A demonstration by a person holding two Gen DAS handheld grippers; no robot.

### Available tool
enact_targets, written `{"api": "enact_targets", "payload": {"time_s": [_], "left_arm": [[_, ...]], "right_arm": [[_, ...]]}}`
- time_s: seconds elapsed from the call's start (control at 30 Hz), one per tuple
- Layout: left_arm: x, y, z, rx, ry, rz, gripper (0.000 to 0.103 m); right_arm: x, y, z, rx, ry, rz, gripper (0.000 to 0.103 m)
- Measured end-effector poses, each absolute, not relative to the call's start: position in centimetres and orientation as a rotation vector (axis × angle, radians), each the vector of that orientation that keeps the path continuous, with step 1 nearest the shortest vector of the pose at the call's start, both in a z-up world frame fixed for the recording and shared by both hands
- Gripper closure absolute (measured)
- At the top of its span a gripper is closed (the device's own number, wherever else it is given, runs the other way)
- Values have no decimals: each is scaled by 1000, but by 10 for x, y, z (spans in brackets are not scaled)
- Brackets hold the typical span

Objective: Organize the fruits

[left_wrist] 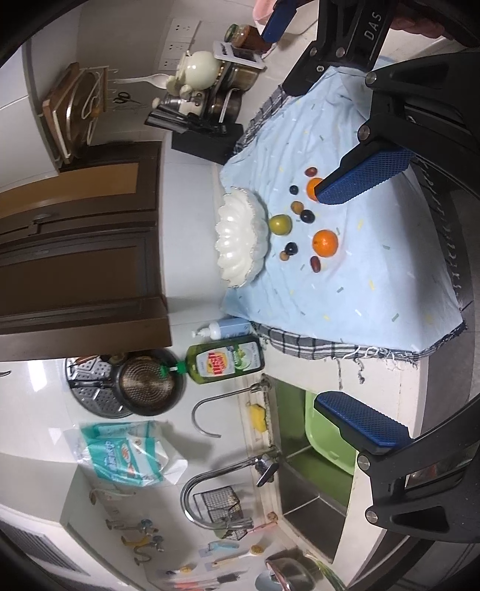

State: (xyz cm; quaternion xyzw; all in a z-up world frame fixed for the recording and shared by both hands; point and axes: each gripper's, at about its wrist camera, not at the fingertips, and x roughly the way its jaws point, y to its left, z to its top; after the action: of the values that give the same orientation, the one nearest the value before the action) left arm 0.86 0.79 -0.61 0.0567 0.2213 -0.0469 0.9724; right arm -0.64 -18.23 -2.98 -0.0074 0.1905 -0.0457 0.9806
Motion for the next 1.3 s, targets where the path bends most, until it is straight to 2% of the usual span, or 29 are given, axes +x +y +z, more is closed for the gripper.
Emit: {"api": "enact_targets", "payload": {"time_s": [0.17,0.5,0.9,1.3], "left_arm": [[23,6,-18,128,467,-117,0],[74,-14,-43,133,520,-151,12],[148,-51,-91,190,638,-183,29],[191,-67,-137,210,756,-251,43]], "right_arm": [[6,-180,-41,-13,408,-87,1],[62,-192,-61,-36,461,-45,5],[147,-212,-106,-89,610,66,22],[191,-213,-155,-111,768,170,36]]}}
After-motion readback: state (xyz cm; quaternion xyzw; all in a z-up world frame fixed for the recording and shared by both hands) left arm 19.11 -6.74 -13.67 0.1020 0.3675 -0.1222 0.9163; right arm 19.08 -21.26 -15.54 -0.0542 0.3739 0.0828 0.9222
